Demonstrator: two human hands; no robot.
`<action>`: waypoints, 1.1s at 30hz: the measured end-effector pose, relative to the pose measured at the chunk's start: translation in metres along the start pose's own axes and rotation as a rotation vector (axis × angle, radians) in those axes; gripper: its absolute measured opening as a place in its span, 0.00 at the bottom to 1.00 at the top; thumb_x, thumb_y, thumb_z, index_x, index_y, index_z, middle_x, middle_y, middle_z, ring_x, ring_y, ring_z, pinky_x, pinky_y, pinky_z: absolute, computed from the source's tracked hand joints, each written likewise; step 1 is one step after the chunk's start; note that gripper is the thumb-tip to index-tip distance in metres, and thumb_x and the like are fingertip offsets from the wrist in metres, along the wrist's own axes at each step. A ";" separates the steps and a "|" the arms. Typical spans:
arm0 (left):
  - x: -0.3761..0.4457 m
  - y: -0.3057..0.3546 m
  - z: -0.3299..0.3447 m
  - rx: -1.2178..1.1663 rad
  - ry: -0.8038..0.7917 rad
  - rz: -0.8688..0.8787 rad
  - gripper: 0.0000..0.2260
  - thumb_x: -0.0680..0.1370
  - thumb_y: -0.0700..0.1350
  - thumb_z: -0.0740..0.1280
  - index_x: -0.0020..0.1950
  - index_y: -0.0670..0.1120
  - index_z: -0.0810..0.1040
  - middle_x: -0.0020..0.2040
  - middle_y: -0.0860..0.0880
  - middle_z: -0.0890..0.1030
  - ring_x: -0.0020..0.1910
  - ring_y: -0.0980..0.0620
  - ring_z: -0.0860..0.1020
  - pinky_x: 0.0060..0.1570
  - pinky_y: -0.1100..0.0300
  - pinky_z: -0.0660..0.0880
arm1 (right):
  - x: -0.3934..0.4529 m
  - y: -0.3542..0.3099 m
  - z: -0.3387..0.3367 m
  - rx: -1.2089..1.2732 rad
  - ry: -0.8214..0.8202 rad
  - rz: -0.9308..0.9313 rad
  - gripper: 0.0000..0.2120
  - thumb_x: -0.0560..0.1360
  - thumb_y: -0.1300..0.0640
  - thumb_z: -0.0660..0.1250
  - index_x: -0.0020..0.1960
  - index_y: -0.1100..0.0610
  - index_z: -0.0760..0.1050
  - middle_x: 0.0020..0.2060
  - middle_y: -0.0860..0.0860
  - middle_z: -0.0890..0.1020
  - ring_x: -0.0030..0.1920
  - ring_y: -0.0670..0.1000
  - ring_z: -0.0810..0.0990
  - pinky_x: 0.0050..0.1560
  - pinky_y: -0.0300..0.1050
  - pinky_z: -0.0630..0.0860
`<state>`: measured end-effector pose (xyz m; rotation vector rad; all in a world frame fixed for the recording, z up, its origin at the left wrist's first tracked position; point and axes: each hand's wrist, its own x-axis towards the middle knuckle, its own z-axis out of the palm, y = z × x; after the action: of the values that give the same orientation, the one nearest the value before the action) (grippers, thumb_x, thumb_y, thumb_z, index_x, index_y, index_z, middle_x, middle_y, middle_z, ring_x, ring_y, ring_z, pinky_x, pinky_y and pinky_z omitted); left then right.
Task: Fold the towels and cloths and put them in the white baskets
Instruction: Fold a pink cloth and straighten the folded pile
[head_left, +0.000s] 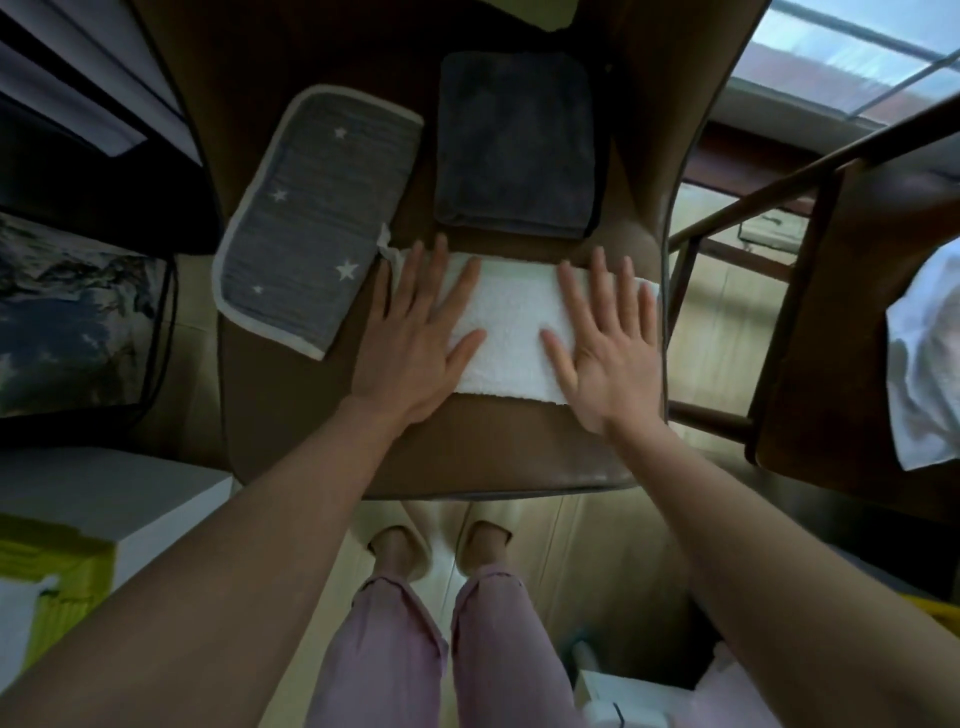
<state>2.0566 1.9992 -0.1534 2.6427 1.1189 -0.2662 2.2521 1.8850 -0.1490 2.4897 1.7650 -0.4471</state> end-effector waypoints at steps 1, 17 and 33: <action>0.000 0.001 0.001 -0.003 0.002 -0.009 0.29 0.82 0.61 0.46 0.80 0.52 0.43 0.79 0.43 0.42 0.78 0.44 0.43 0.76 0.45 0.43 | -0.005 0.008 0.000 0.000 -0.004 0.022 0.30 0.82 0.38 0.43 0.79 0.47 0.41 0.79 0.52 0.42 0.78 0.54 0.38 0.77 0.58 0.42; -0.007 0.018 -0.025 -0.124 -0.124 -0.044 0.31 0.82 0.60 0.50 0.79 0.50 0.41 0.79 0.43 0.40 0.78 0.46 0.39 0.76 0.50 0.39 | -0.006 0.019 -0.029 -0.011 -0.080 0.059 0.29 0.82 0.40 0.39 0.80 0.50 0.42 0.79 0.53 0.46 0.78 0.51 0.38 0.75 0.51 0.31; -0.015 -0.032 -0.216 -0.492 -0.002 -0.285 0.12 0.83 0.47 0.57 0.54 0.43 0.78 0.46 0.45 0.81 0.44 0.48 0.78 0.44 0.51 0.76 | 0.036 -0.052 -0.201 0.537 0.195 0.027 0.13 0.81 0.55 0.60 0.63 0.58 0.73 0.58 0.53 0.76 0.56 0.52 0.76 0.50 0.41 0.69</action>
<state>2.0379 2.0764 0.0504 2.0560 1.3575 -0.0352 2.2547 1.9783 0.0402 2.9985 1.8757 -0.7932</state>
